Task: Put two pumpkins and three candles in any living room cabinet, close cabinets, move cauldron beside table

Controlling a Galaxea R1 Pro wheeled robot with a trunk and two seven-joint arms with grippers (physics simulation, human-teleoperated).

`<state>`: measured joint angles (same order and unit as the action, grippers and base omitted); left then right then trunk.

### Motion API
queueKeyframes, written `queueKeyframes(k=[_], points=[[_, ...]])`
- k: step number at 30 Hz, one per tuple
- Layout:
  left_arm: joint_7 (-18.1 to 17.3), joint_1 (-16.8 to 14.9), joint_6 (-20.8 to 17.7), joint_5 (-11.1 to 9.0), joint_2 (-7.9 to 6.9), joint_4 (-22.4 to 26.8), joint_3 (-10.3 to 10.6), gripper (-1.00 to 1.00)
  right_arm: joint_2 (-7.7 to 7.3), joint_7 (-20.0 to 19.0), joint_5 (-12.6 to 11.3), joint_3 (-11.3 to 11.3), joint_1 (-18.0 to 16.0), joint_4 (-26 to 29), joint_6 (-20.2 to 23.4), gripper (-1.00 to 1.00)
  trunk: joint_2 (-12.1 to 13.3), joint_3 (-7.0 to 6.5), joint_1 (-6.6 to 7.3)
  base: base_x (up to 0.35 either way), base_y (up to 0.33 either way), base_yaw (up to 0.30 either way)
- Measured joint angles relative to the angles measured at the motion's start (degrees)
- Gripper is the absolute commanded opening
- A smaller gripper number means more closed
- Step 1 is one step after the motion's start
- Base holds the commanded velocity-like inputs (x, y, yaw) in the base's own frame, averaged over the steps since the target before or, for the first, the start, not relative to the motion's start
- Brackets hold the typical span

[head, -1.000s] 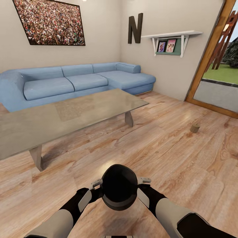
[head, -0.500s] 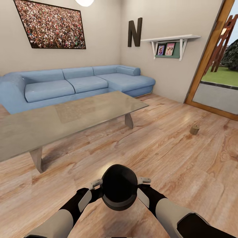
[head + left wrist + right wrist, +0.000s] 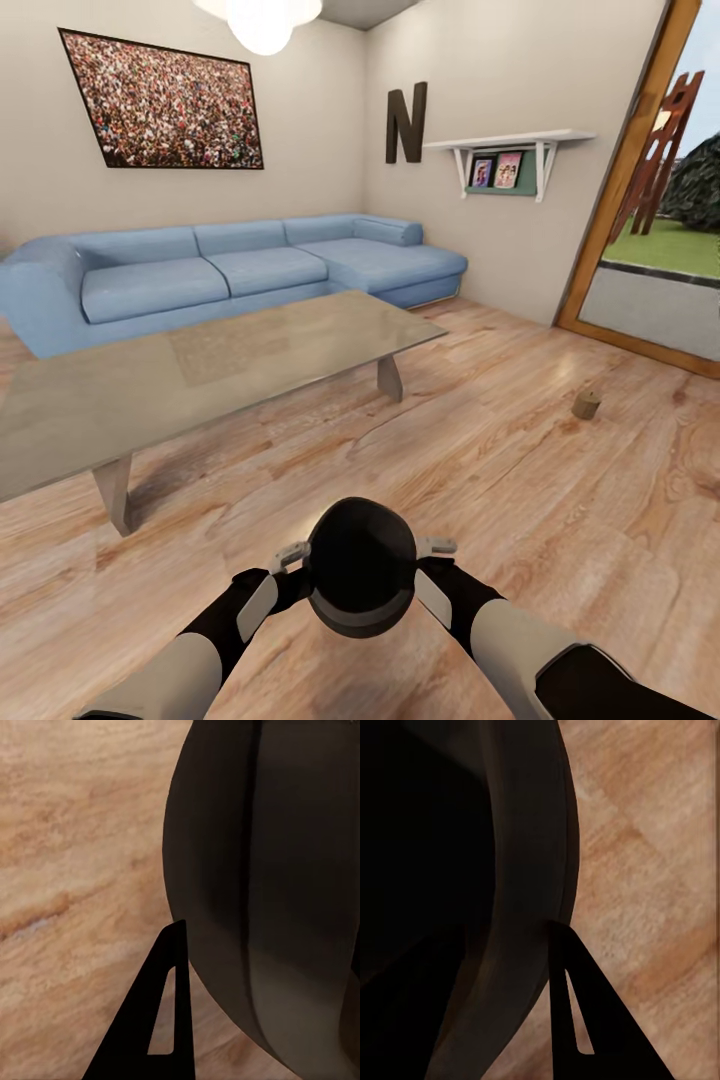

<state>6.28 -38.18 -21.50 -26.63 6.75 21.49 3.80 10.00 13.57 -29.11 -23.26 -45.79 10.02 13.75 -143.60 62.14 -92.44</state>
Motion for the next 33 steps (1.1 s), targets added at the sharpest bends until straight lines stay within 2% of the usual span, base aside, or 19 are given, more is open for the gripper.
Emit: queueKeyframes(k=[19,33], points=[[0.0,0.0,0.0,-0.3,-0.08,0.0,0.0,-1.00,0.00,-0.1,0.0,0.1,0.0,-0.3,0.0,-1.00,0.3,-4.21,0.49,0.000,0.000,0.000],[-0.1,0.0,0.0,-0.2,-0.08,0.0,0.0,-1.00,0.00,-0.1,-0.3,-0.1,0.0,-0.4,-0.2,-1.00,0.3,-4.22,0.49,0.000,-0.024,0.000]])
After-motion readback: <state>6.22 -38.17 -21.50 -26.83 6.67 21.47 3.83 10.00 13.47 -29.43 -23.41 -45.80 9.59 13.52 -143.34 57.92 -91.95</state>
